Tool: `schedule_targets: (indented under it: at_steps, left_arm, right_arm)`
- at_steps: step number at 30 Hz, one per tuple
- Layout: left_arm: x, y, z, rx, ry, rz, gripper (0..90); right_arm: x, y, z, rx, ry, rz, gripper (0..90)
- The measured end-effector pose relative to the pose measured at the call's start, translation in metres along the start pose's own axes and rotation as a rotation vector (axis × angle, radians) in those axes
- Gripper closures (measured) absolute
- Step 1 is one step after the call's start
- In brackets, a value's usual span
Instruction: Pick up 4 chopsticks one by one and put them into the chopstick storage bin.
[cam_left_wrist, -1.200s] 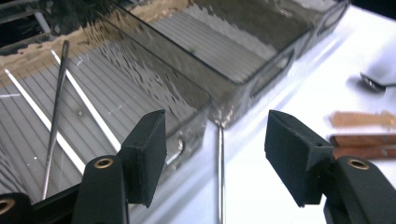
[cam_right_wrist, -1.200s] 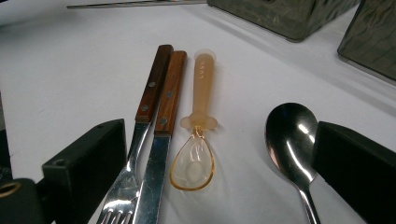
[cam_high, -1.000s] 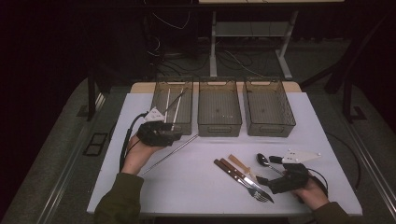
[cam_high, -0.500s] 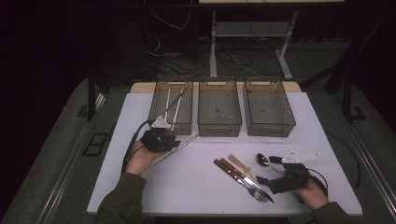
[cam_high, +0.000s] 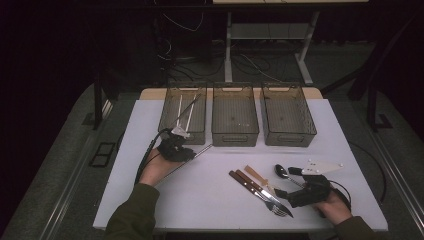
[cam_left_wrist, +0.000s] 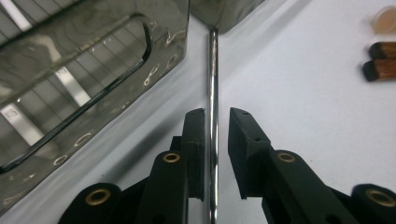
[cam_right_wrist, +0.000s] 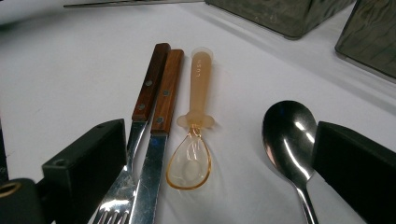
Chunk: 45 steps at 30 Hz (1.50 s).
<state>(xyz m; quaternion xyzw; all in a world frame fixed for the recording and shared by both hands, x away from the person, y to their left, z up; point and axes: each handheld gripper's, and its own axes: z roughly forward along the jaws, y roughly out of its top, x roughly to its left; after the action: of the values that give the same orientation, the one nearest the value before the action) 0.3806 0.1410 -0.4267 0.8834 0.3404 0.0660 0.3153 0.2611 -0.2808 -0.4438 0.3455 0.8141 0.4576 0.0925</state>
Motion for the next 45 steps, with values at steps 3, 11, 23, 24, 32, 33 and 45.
schedule_targets:
  at_steps: [3,11,23,24,32,33,45]
  left_arm:
    - [0.001,0.001,0.004,0.02,0.003,0.002,76.8]
    - [0.001,0.005,0.012,0.065,-0.01,0.012,79.7]
    - [-0.003,0.013,0.014,0.132,0.016,0.05,84.2]
    - [-0.003,0.013,0.014,0.136,0.017,0.052,84.4]
    - [-0.007,0.017,0.015,0.163,0.038,0.068,84.9]
    - [-0.007,0.017,0.015,0.161,0.041,0.074,84.9]
    - [-0.005,0.009,0.006,0.132,0.046,0.084,84.9]
  right_arm:
    - [0.0,0.0,0.0,0.0,0.0,0.0,3.8]
    - [0.0,0.0,0.0,-0.004,0.001,-0.002,3.8]
    - [0.0,0.0,0.0,-0.001,0.003,-0.004,3.8]
    - [0.0,0.0,0.0,-0.002,0.003,-0.004,3.8]
    - [0.0,0.0,0.0,0.0,0.003,-0.005,3.9]
    - [0.0,0.0,0.0,-0.001,0.004,-0.005,3.8]
    - [0.0,0.0,0.0,-0.006,0.006,-0.008,3.9]
